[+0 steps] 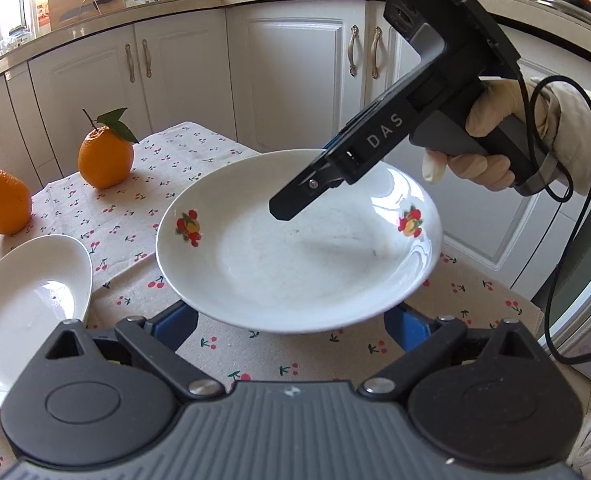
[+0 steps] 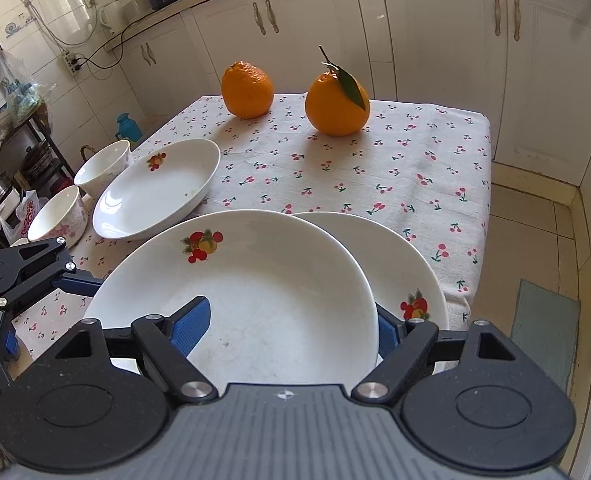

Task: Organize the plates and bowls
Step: 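Lower the large plate onto the other white plate and open the right tool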

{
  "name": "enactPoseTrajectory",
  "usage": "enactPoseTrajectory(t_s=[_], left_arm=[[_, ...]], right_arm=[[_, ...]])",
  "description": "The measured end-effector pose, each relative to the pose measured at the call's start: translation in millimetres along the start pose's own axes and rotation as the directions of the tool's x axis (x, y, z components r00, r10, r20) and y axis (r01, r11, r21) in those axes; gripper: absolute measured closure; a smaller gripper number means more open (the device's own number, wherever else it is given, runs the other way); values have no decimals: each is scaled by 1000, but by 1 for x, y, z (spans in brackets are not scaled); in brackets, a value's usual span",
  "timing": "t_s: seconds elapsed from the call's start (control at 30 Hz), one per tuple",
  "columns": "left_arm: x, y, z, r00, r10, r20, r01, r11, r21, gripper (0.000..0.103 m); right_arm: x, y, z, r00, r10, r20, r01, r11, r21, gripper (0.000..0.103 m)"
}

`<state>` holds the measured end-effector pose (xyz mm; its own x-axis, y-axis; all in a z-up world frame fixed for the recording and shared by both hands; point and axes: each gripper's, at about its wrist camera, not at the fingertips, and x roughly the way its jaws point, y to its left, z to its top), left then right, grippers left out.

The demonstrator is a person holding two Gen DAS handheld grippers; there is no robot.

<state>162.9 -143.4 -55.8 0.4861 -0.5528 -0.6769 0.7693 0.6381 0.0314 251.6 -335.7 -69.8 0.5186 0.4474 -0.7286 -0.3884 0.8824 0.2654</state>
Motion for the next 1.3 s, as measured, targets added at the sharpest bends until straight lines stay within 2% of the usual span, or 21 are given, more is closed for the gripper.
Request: enactPoseTrajectory(t_s=[0.7, 1.3], left_arm=[[24, 4, 10, 1000, -2, -17, 2, 1000, 9, 4], [32, 14, 9, 1000, -7, 4, 7, 1000, -7, 4]], right_arm=[[2, -20, -9, 999, -44, -21, 45, 998, 38, 17], [-15, -11, -16, 995, -100, -28, 101, 994, 34, 16]])
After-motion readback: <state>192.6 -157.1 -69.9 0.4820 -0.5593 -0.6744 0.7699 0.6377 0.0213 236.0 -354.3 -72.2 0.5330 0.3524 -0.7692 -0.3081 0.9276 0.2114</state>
